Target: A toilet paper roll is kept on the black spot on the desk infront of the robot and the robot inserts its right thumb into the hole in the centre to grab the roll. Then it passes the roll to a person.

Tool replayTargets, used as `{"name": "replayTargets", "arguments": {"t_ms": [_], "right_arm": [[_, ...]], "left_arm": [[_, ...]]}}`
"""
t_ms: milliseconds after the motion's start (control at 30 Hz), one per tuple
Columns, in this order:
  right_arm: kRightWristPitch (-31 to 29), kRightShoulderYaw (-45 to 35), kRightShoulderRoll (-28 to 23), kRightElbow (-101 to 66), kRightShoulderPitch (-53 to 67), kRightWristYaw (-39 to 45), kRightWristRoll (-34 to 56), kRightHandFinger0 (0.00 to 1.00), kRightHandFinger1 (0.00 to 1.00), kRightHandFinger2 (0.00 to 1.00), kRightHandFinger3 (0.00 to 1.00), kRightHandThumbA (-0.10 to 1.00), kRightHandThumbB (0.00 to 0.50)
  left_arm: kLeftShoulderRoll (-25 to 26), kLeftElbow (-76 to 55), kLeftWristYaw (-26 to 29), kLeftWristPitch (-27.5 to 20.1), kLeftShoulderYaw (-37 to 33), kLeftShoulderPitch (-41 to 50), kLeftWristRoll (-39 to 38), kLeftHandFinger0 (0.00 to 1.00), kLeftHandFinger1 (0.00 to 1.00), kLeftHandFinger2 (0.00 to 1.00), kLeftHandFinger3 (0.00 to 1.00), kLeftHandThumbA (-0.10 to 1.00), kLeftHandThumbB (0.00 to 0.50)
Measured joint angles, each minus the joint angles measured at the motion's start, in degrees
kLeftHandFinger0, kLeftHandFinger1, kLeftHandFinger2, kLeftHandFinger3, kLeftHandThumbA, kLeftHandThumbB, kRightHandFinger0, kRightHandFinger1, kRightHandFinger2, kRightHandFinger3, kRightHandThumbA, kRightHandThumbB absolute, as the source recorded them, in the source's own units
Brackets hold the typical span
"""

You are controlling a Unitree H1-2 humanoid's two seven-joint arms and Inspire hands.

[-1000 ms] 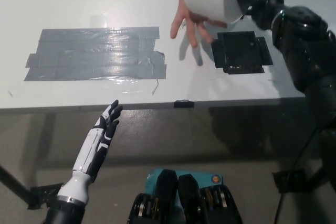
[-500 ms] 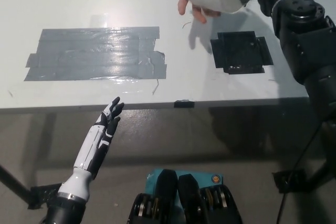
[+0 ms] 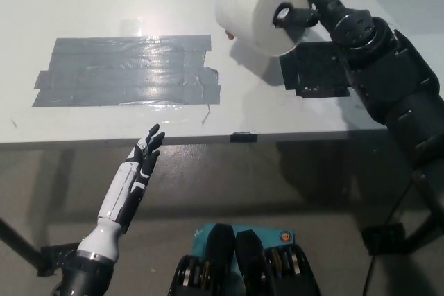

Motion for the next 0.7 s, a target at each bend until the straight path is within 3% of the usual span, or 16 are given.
{"name": "replayTargets", "arguments": {"t_ms": [33,67,200,433,700], "right_arm": [[0.08,0.93,-0.02,0.15,-0.10,1.26,-0.53,1.00,1.00,1.00,1.00,0.53,0.494],[0.16,1.92,-0.09,0.22,-0.20,2.54,-1.14,1.00,1.00,1.00,1.00,0.54,0.500],[0.44,3.09,-0.30,0.21,-0.55,5.75,-2.41,1.00,1.00,1.00,1.00,0.68,0.500],[2.07,1.47,-1.68,-2.21,-0.89,7.63,-3.68,1.00,1.00,1.00,1.00,0.80,0.500],[2.62,-7.06,-5.17,-14.82,-0.84,5.81,-3.76,1.00,1.00,1.00,1.00,0.80,0.500]], "left_arm": [[-0.01,0.03,0.00,0.00,-0.01,-0.08,0.00,1.00,1.00,1.00,1.00,1.00,0.183],[0.00,0.03,-0.01,0.00,-0.01,-0.12,0.00,1.00,1.00,1.00,1.00,1.00,0.190],[0.01,0.02,-0.03,0.02,-0.01,-0.40,0.00,1.00,1.00,1.00,1.00,1.00,0.195],[0.02,0.02,-0.07,0.05,-0.01,-0.88,-0.02,1.00,1.00,1.00,1.00,1.00,0.193],[0.02,0.04,-0.36,0.10,-0.01,-0.95,-0.04,1.00,1.00,1.00,1.00,1.00,0.196]]}}
